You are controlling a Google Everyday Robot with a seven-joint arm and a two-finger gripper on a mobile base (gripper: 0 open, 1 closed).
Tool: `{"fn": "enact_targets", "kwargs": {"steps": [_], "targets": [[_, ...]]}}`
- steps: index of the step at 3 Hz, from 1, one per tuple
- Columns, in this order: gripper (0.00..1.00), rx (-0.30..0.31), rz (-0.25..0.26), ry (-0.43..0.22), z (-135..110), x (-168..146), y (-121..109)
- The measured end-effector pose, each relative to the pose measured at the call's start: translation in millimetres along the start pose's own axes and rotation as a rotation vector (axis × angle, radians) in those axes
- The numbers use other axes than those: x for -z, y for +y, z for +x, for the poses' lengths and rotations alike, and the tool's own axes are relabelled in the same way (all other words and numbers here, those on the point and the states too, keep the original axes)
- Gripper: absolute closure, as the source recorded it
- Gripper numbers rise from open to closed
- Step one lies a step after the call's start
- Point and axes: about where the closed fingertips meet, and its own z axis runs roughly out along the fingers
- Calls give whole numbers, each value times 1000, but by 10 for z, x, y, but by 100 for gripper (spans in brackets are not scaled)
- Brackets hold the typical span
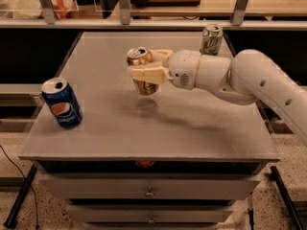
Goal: Place orange can upright
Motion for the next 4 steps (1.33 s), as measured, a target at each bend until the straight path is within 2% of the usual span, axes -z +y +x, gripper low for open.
{"fn": "enact_targets", "kwargs": {"steps": [1,2,4], "targets": [[100,-1,-16,-5,50,-81,47],[91,-1,-28,-14,67,-131,81],[43,3,-53,-39,92,-207,162]]}}
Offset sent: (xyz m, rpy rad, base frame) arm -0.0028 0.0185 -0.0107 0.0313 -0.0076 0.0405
